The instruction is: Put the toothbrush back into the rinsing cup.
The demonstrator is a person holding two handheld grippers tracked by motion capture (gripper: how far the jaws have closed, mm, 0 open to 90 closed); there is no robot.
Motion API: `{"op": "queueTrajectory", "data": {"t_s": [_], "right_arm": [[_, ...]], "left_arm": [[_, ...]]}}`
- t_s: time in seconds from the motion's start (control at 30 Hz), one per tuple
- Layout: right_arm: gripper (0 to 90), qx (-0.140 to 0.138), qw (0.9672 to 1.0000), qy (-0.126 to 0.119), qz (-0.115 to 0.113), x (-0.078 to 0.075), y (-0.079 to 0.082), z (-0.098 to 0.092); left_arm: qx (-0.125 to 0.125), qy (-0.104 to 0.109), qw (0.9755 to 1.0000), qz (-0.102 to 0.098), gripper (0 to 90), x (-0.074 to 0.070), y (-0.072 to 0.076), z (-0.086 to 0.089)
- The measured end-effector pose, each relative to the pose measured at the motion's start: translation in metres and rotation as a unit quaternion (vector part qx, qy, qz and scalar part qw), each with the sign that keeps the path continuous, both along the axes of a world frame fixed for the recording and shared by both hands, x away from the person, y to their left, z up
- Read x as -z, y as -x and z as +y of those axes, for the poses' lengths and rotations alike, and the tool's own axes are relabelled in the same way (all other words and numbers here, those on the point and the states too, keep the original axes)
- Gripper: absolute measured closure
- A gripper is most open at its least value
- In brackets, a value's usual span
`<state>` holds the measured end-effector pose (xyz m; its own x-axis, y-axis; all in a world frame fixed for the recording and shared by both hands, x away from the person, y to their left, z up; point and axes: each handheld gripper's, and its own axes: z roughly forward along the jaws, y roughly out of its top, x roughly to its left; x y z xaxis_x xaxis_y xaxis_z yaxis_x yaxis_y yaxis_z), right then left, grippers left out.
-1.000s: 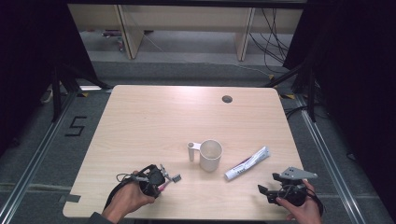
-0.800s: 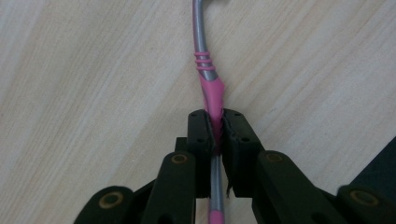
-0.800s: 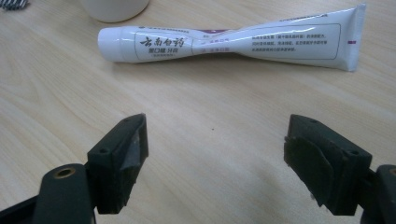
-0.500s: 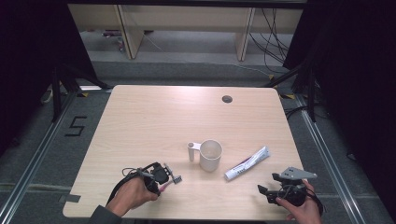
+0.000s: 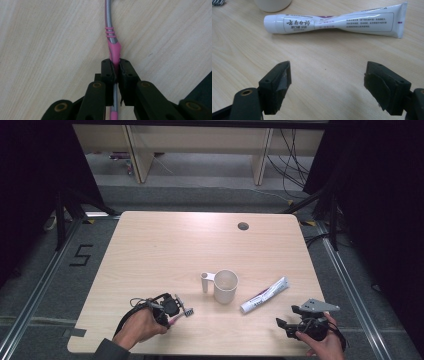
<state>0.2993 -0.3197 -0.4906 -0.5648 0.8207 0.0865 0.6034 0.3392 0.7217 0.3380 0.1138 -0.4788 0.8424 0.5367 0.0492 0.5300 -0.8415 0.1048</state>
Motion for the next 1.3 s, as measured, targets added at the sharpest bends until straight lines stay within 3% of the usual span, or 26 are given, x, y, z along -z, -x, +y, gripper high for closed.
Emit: {"op": "queueTrajectory", "data": {"t_s": [0.07,0.33,0.43,0.53,0.6,0.67,0.83,0.9,1.0,1.03,1.07,1.1,1.13,1.17,1.2,1.23,1.27,1.3], "right_arm": [[22.3,-0.009,0.9999,0.005,-0.013,0.0,-0.002,-0.001],[22.4,-0.004,0.9999,0.006,-0.009,0.0,-0.001,-0.001],[22.5,-0.003,0.9999,0.003,-0.011,0.0,-0.002,-0.001],[22.5,-0.002,0.9999,0.003,-0.01,0.0,-0.001,-0.001],[22.5,-0.003,0.9999,0.003,-0.011,0.0,-0.002,-0.001],[22.5,-0.004,0.9999,0.004,-0.011,0.0,-0.002,-0.001],[22.5,-0.001,0.9999,0.005,-0.009,-0.001,-0.001,-0.001],[22.5,-0.001,0.9999,0.006,-0.01,0.0,-0.001,-0.001],[22.5,-0.005,0.9999,0.002,-0.009,0.0,-0.002,-0.001],[22.5,-0.005,0.9999,0.002,-0.009,0.0,-0.002,-0.001],[22.5,-0.003,1.0,0.002,-0.007,-0.001,-0.002,-0.001],[22.5,-0.003,1.0,0.002,-0.005,0.0,-0.002,-0.001],[22.5,-0.003,1.0,0.002,-0.006,0.0,-0.002,-0.001],[22.5,-0.005,0.9999,0.003,-0.011,0.0,-0.002,-0.001],[22.5,-0.005,0.9999,0.003,-0.011,0.0,-0.002,-0.001],[22.5,-0.002,0.9999,0.006,-0.013,0.0,-0.002,-0.001],[22.5,-0.002,0.9999,0.007,-0.011,0.0,-0.002,-0.002],[22.5,-0.002,0.9999,0.006,-0.013,0.0,-0.002,-0.001]], "left_arm": [[0.001,0.006,1.0,-0.004,82.6,0.0,0.001,0.003],[-0.013,0.036,0.9991,-0.017,82.6,-0.007,0.001,0.013],[-0.028,0.067,0.9969,-0.03,82.6,-0.014,0.001,0.019],[-0.032,0.078,0.9956,-0.04,82.6,-0.016,0.001,0.021],[-0.036,0.099,0.9929,-0.055,82.6,-0.019,0.0,0.026],[-0.039,0.102,0.9925,-0.055,82.5,-0.019,0.0,0.027],[-0.053,0.14,0.985,-0.085,82.5,-0.021,0.001,0.033],[-0.056,0.142,0.9843,-0.088,82.6,-0.022,0.001,0.033],[-0.066,0.167,0.9766,-0.118,82.6,-0.027,0.0,0.037],[-0.066,0.167,0.9766,-0.118,82.6,-0.027,0.0,0.037],[-0.068,0.174,0.9748,-0.122,82.6,-0.028,0.001,0.038],[-0.075,0.186,0.9704,-0.134,82.6,-0.032,0.0,0.039],[-0.075,0.186,0.9704,-0.134,82.6,-0.032,0.0,0.039],[-0.076,0.196,0.9665,-0.147,82.6,-0.036,-0.001,0.04],[-0.076,0.196,0.9665,-0.147,82.6,-0.036,-0.001,0.04],[-0.077,0.204,0.9636,-0.156,82.6,-0.04,-0.002,0.041],[-0.09,0.219,0.956,-0.173,82.6,-0.039,-0.001,0.04],[-0.093,0.227,0.9529,-0.178,82.6,-0.04,-0.002,0.039]]}}
